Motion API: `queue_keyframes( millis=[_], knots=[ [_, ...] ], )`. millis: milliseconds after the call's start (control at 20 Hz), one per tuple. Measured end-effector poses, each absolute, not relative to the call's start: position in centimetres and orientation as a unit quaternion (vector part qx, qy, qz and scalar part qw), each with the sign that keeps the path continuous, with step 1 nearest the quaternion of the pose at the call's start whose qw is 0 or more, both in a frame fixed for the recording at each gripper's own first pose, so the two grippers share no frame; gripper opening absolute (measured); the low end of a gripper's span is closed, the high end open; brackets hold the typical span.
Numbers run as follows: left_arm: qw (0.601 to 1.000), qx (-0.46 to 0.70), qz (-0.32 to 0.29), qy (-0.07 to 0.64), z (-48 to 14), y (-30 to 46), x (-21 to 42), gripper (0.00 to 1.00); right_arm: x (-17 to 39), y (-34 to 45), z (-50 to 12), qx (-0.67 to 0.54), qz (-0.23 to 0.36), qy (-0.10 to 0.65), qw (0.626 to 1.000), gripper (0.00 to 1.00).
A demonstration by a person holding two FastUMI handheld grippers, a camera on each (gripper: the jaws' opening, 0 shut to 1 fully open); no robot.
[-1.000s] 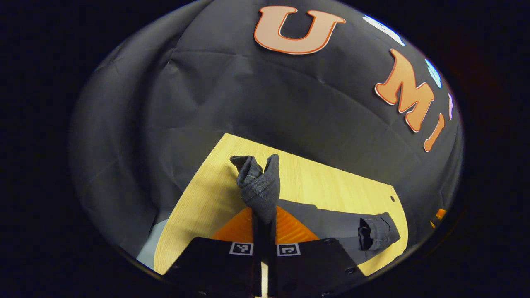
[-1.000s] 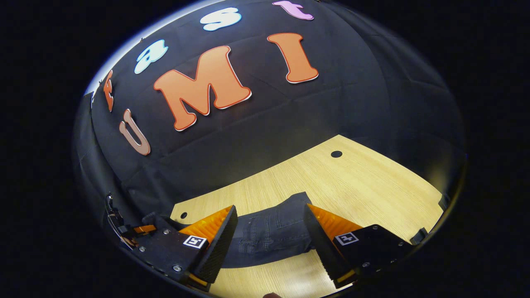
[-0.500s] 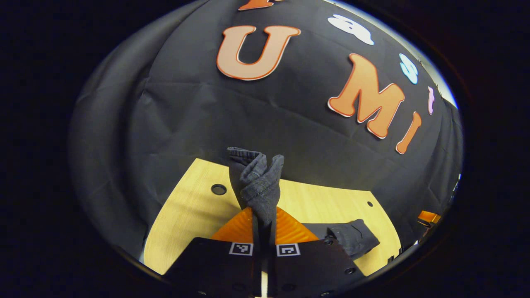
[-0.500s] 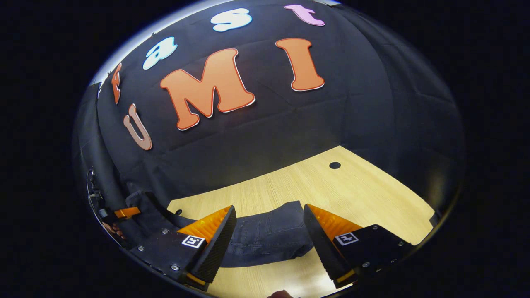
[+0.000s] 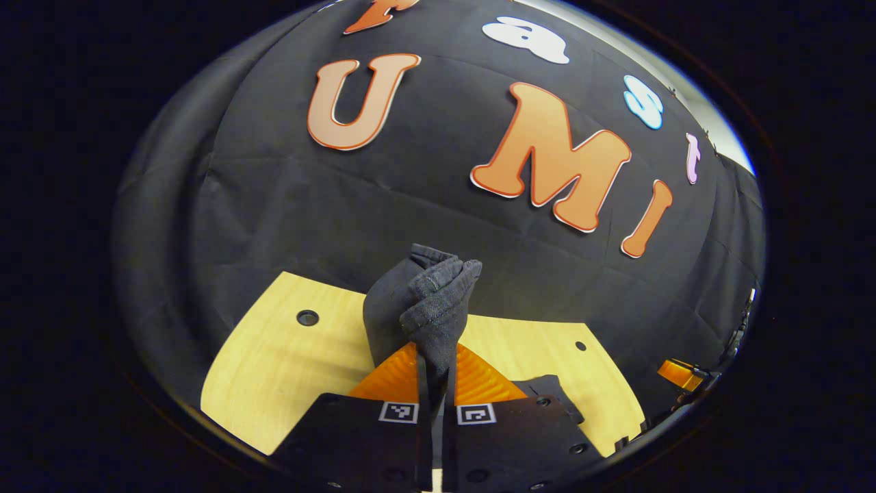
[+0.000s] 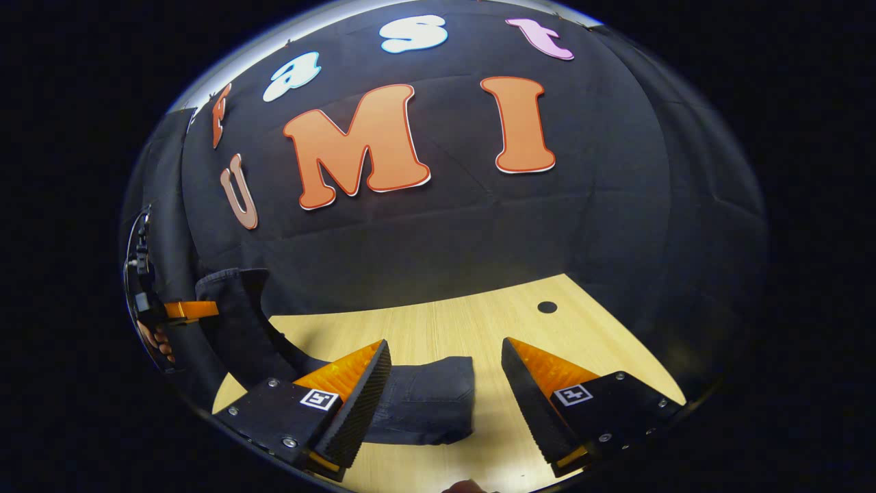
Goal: Grasp the waist and the cuffs of the jeans and fold them to make the two legs overlap; first hold the waist and fold one-third of the jeans toward the cuffs, then hold the cuffs and fold the remaining one-third in the same direction to finish folding.
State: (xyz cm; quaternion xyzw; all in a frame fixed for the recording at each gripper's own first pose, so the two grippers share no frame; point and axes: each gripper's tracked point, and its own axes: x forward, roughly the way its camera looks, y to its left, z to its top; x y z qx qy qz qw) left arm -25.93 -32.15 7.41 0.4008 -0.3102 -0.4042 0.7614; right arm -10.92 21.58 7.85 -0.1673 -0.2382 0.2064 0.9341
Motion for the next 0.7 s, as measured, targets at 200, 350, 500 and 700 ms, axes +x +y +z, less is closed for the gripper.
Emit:
queue_keyframes(
  millis=[200, 350, 500, 700],
  knots=[
    [0.758, 0.411, -0.402, -0.309, 3.2, -34.3, -26.8, 0.06, -10.1, 20.8, 8.4, -0.188, 0.214, -0.240, 0.928, 0.98],
    [0.755, 0.423, -0.394, -0.310, 0.5, -35.6, -27.0, 0.06, -9.1, 20.2, 9.1, -0.199, 0.222, -0.238, 0.924, 0.98],
    [0.756, 0.431, -0.386, -0.307, -1.8, -37.5, -26.3, 0.06, -8.2, 20.0, 9.6, -0.205, 0.228, -0.235, 0.923, 0.98],
    [0.757, 0.448, -0.370, -0.300, -4.8, -40.1, -25.0, 0.06, -6.4, 18.4, 10.3, -0.209, 0.230, -0.226, 0.923, 0.98]
  ],
)
